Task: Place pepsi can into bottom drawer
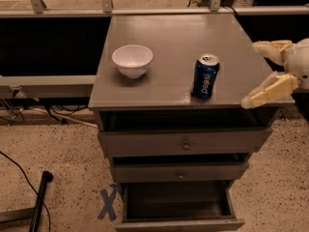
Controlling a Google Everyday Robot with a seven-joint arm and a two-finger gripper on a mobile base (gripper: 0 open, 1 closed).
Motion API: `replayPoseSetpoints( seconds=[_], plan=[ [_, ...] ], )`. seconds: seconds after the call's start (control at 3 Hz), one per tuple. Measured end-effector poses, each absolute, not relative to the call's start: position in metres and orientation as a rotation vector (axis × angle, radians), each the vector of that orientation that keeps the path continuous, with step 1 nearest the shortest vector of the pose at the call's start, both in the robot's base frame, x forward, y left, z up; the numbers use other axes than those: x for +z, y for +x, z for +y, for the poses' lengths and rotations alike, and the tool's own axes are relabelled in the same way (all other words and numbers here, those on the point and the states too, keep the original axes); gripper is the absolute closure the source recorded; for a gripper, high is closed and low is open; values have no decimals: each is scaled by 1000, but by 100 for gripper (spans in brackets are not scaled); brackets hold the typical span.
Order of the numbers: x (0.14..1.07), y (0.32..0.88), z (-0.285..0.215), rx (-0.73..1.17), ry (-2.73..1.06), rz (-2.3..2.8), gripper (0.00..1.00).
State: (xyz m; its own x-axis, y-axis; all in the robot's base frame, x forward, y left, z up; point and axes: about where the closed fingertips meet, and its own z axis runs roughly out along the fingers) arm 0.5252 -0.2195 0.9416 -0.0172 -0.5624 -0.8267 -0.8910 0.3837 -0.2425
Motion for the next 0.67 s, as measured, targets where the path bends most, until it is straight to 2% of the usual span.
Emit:
replayPoseSetpoints(
  seconds=[0.67],
  plan=[
    [950, 535, -189, 598, -1168, 1540, 0]
  ],
)
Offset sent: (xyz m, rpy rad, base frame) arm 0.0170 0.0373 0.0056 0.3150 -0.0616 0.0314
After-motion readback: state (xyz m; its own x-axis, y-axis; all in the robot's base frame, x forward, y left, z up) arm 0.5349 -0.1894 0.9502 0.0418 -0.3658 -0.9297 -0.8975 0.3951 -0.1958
